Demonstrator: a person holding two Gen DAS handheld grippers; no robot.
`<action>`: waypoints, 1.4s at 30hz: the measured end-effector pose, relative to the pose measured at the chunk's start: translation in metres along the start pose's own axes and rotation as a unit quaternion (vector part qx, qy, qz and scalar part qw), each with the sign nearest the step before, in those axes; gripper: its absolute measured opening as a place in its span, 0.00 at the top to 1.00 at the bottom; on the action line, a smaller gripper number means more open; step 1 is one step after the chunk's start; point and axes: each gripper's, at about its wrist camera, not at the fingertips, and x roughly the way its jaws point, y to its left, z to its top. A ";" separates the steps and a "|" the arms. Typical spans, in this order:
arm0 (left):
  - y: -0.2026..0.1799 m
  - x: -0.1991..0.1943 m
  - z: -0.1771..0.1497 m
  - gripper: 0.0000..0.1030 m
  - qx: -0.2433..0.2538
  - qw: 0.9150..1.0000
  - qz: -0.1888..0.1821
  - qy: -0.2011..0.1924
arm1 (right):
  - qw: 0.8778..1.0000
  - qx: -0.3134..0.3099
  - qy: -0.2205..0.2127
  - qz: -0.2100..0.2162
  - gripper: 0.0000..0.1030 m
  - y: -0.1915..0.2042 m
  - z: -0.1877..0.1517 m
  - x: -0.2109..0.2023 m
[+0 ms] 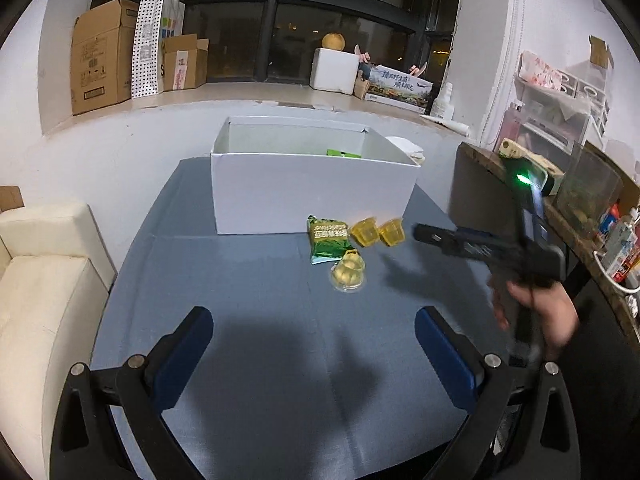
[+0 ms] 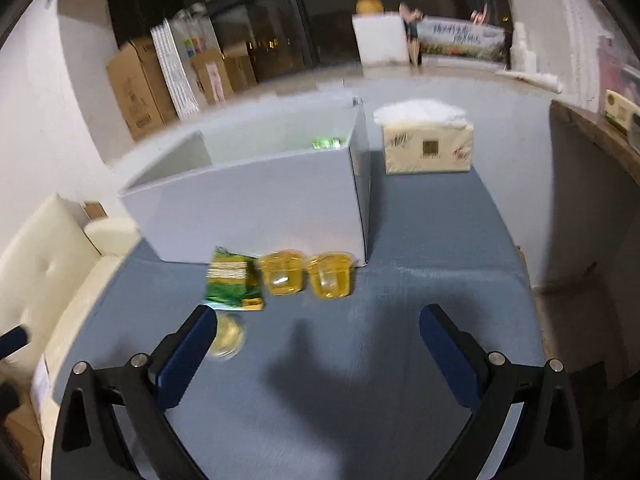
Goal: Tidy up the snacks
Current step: 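Grasp a yellow jelly cup from the table with the right gripper, then grasp the clear jelly cup with the left gripper while the right holds its yellow cup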
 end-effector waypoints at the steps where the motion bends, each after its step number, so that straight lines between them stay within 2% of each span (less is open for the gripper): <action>1: 0.000 0.000 -0.001 0.00 0.000 1.000 0.003 0.001 | 1.000 -0.001 0.005 0.001 0.06 -0.001 0.004 0.009; 3: 0.002 0.001 -0.002 0.00 -0.003 1.000 -0.002 0.005 | 1.000 -0.004 0.023 -0.016 0.25 -0.003 0.011 0.030; 5: 0.004 0.003 -0.003 0.00 -0.006 1.000 -0.007 0.010 | 0.998 -0.009 0.054 -0.020 0.33 -0.005 0.015 0.052; 7: 0.006 0.004 -0.003 0.00 -0.004 1.000 -0.003 0.012 | 0.998 -0.013 0.066 -0.021 0.34 -0.006 0.016 0.065; 8: 0.006 0.005 -0.004 0.00 -0.003 1.000 -0.002 0.012 | 0.997 -0.020 0.067 -0.028 0.40 -0.005 0.017 0.070; 9: 0.007 0.005 -0.003 0.00 -0.004 1.000 -0.004 0.012 | 0.997 -0.024 0.071 -0.032 0.54 -0.004 0.017 0.074; 10: 0.008 0.006 -0.003 0.00 -0.004 1.000 -0.003 0.013 | 0.996 -0.027 0.081 -0.031 0.58 -0.004 0.016 0.079; 11: 0.008 0.007 -0.003 0.00 -0.004 1.000 -0.002 0.014 | 0.996 -0.036 0.073 -0.036 0.64 -0.002 0.016 0.079; 19: 0.006 0.019 -0.004 0.00 -0.002 1.000 -0.003 0.023 | 0.997 -0.040 0.056 -0.027 0.65 -0.001 0.007 0.056; 25: -0.010 0.037 0.003 0.00 0.019 0.999 -0.005 0.027 | 1.000 -0.022 0.001 -0.007 0.65 0.006 -0.011 -0.015; 30: -0.028 0.084 0.014 0.00 0.045 0.998 0.007 0.040 | 0.999 -0.013 -0.050 0.000 0.65 0.010 -0.028 -0.076; 33: -0.036 0.114 0.022 0.00 0.052 0.997 0.001 0.050 | 0.998 -0.001 -0.065 0.009 0.65 0.006 -0.037 -0.102; 35: -0.042 0.131 0.027 0.00 0.060 0.997 0.001 0.052 | 0.997 0.000 -0.076 -0.001 0.65 0.007 -0.043 -0.116; 42: -0.047 0.190 0.035 0.02 0.055 0.994 0.004 0.100 | 0.996 0.027 -0.083 -0.005 0.65 -0.009 -0.058 -0.130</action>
